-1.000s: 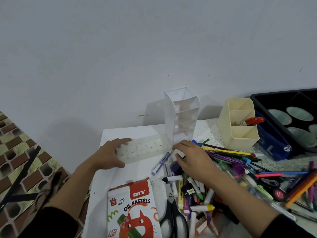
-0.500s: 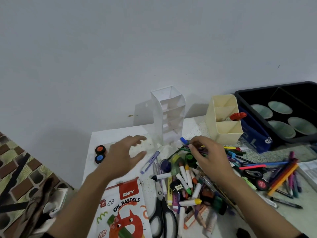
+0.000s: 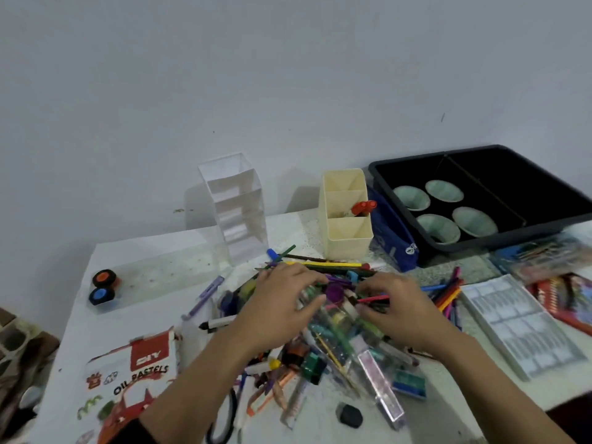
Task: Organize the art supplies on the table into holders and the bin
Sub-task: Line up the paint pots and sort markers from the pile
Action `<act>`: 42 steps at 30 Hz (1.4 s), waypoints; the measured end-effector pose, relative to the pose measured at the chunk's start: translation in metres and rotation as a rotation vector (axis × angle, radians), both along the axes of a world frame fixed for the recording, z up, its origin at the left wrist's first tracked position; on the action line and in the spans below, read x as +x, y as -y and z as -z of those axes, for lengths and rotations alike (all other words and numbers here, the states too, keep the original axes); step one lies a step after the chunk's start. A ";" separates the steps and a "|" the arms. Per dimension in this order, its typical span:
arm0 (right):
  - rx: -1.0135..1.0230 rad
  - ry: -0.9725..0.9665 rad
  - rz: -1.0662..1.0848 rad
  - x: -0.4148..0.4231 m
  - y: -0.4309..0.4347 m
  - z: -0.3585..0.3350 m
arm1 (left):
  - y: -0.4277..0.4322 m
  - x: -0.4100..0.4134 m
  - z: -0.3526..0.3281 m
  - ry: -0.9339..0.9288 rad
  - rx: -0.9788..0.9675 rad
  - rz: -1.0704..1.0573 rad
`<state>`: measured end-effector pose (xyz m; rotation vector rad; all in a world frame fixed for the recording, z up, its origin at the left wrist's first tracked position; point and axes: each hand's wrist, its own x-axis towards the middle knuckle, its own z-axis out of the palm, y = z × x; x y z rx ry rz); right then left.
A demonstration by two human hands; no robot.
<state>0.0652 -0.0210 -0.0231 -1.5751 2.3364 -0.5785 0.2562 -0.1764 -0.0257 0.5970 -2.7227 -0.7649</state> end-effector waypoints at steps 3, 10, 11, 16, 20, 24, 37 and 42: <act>0.051 -0.032 -0.118 -0.007 -0.006 0.006 | -0.016 -0.029 0.000 0.150 -0.168 -0.031; -0.020 -0.028 -0.264 -0.020 0.000 0.018 | -0.029 -0.055 0.004 0.371 -0.278 -0.106; -0.019 -0.028 -0.279 -0.022 0.002 0.019 | -0.029 -0.056 0.004 0.391 -0.264 -0.111; -0.033 0.035 -0.293 -0.033 0.003 0.022 | -0.032 -0.062 0.003 0.381 -0.147 -0.183; -0.078 0.135 -0.263 -0.039 0.002 0.020 | -0.031 -0.065 0.008 0.274 -0.092 -0.239; -0.178 0.243 -0.215 -0.044 0.001 0.018 | -0.037 -0.067 0.013 0.178 -0.046 -0.297; -0.329 0.421 -0.320 -0.006 0.042 -0.011 | -0.016 -0.010 -0.021 -0.327 0.271 -0.405; -0.293 0.343 -0.406 0.035 0.077 -0.017 | 0.010 0.056 -0.030 -0.370 0.341 -0.529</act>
